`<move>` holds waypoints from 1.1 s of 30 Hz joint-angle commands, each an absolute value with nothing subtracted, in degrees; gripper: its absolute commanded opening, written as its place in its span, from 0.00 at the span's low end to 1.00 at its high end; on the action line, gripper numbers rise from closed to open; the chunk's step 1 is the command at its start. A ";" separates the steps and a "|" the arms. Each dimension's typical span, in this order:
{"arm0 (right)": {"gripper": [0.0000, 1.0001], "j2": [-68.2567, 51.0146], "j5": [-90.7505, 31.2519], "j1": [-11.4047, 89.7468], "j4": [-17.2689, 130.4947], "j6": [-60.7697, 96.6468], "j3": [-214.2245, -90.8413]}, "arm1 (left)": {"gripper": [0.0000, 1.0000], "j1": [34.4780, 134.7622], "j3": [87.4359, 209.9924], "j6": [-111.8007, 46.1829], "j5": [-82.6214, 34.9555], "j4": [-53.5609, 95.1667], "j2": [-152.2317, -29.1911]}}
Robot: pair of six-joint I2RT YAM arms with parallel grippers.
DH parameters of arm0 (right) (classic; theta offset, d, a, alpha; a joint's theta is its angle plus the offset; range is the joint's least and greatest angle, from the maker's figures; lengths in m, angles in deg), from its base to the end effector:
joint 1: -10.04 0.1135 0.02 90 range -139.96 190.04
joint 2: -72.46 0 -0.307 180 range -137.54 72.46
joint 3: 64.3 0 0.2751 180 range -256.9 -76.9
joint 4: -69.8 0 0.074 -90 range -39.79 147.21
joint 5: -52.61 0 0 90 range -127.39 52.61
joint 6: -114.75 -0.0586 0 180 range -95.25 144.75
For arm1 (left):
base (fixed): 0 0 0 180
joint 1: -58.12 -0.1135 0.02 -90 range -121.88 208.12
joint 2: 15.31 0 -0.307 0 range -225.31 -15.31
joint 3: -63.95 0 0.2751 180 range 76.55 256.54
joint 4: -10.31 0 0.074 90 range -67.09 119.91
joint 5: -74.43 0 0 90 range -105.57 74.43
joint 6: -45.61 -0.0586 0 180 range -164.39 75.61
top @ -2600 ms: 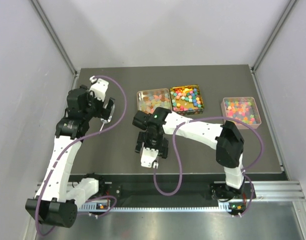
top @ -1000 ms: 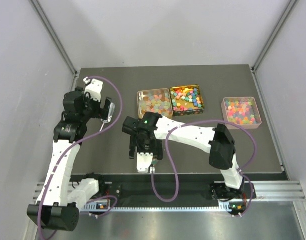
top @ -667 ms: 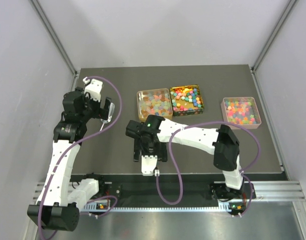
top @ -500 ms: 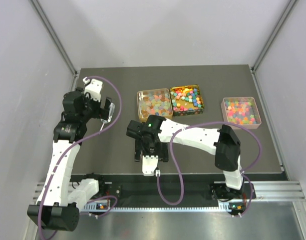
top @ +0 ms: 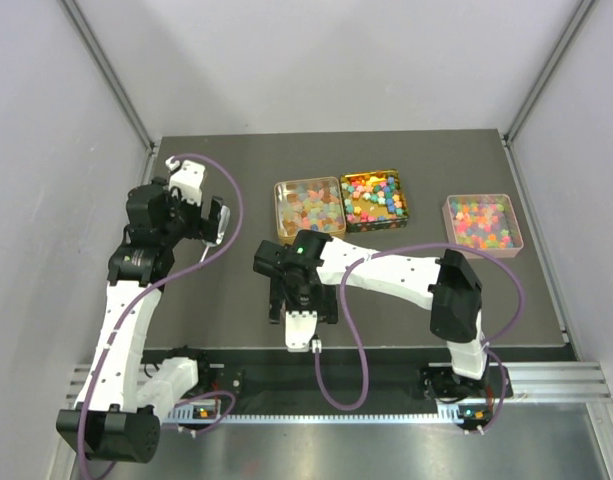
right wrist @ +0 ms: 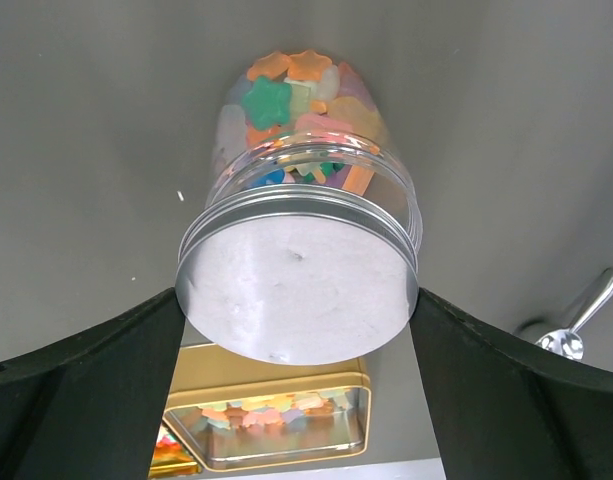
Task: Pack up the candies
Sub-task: Close the bottle lid on the packing bottle.
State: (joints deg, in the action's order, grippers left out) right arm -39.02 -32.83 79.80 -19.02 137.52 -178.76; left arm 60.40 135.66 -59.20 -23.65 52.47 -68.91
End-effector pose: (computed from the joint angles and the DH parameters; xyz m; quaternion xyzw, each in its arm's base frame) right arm 0.1398 0.3926 0.2814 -0.9983 -0.0235 0.0237 0.0483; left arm 0.2193 -0.0170 0.3923 0.1623 0.8218 0.0005 0.5461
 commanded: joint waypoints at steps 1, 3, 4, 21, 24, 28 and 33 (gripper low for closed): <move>0.91 -38.55 -31.24 80.97 -27.17 138.83 -179.38 | 0.98 60.05 135.34 -58.10 -24.36 48.40 -67.95; 0.92 -38.98 -30.71 80.88 -27.25 139.36 -179.73 | 0.98 60.05 135.43 -58.19 -24.27 48.48 -68.13; 0.92 -38.99 -30.62 80.88 -27.17 139.62 -179.73 | 0.98 60.05 135.43 -58.27 -24.19 48.66 -67.95; 1.00 -38.72 -33.96 81.06 -27.25 139.19 -181.22 | 0.99 59.61 135.43 -57.92 -24.45 49.10 -67.25; 1.00 -37.50 -36.86 80.45 -27.17 136.99 -181.93 | 0.99 59.61 137.01 -57.57 -26.54 49.89 -67.77; 1.00 -31.36 -38.60 77.64 -27.08 139.70 -179.48 | 0.99 59.61 139.64 -56.61 -31.38 51.20 -68.48; 1.00 -25.81 -35.83 73.25 -26.82 136.21 -177.35 | 0.99 59.61 141.58 -55.20 -36.22 57.87 -71.72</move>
